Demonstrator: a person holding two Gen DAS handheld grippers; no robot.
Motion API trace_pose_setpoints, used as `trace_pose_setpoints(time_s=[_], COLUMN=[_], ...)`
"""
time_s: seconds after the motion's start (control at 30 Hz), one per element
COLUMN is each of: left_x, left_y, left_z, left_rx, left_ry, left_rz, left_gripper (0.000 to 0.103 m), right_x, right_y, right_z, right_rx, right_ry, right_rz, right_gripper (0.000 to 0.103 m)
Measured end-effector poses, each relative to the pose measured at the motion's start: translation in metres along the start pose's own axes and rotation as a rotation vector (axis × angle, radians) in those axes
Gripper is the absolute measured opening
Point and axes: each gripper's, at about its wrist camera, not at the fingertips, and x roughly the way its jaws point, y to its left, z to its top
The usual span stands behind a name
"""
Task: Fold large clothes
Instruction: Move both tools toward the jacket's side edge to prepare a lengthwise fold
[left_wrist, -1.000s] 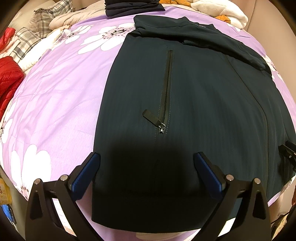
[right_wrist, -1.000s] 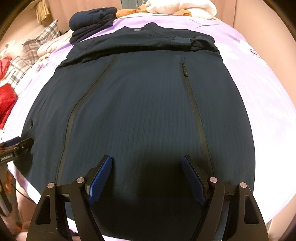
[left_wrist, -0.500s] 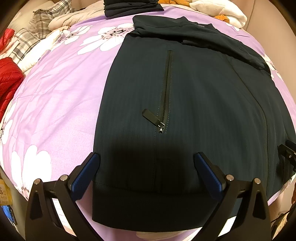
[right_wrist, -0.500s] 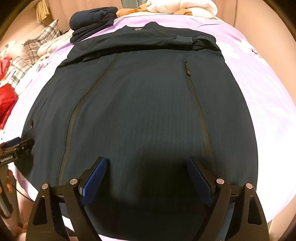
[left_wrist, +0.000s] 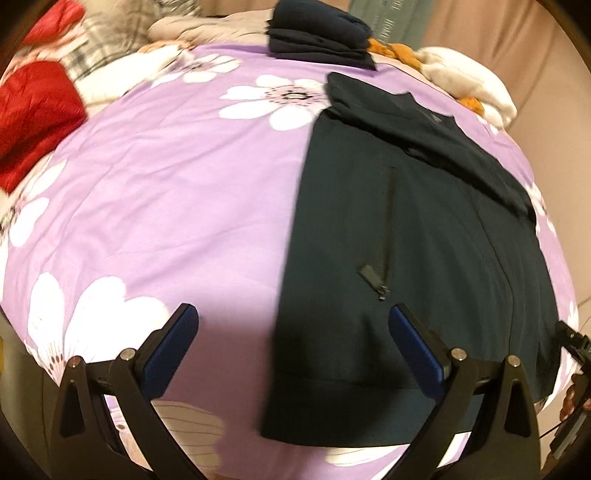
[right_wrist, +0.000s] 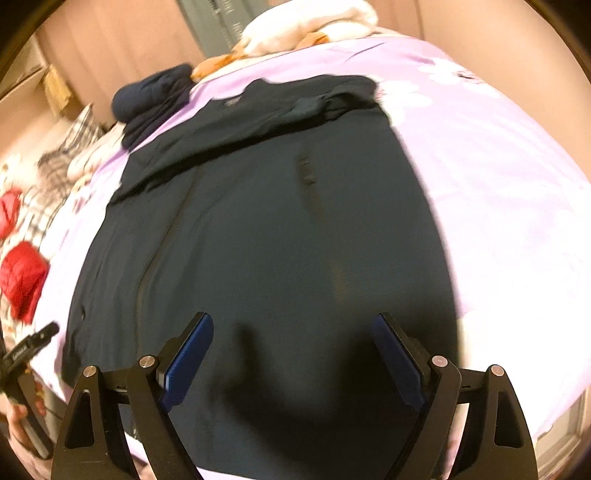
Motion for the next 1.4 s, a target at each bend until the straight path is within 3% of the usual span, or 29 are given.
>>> trace_pose_setpoints(time_s=[0.27, 0.43, 0.57, 0.73, 1.07, 1.3, 1.4], left_x=[-0.008, -0.003, 0.002, 0.004, 0.017, 0.026, 0.033], left_y=[0.034, 0.045, 0.054, 0.056, 0.062, 0.035, 0.018], left_z=[0.000, -0.004, -0.004, -0.001, 0.013, 0.017, 0.021], left_rx=[-0.145, -0.219, -0.252, -0.238, -0.268, -0.212, -0.170], left_ry=[0.018, 0.049, 0.069, 0.075, 0.115, 0.175, 0.197], left_rz=[-0.093, -0.226, -0.276, -0.309, -0.531, -0.617, -0.615], left_gripper=[0.103, 0.103, 0.103, 0.103, 0.103, 0.103, 0.103], right_x=[-0.012, -0.003, -0.004, -0.003, 0.014, 0.020, 0.025], right_y=[-0.046, -0.068, -0.070, -0.068, -0.063, -0.059, -0.058], right_z=[0.003, -0.005, -0.011, -0.008, 0.004, 0.011, 0.016], right_rx=[0.134, 0.223, 0.228, 0.204, 0.230, 0.227, 0.225], right_ry=[-0.022, 0.039, 0.046, 0.066, 0.095, 0.121, 0.126], right_rz=[-0.053, -0.016, 0.019, 0.066, 0.218, 0.270, 0.296], right_gripper=[0.088, 0.088, 0.088, 0.089, 0.089, 0.090, 0.090])
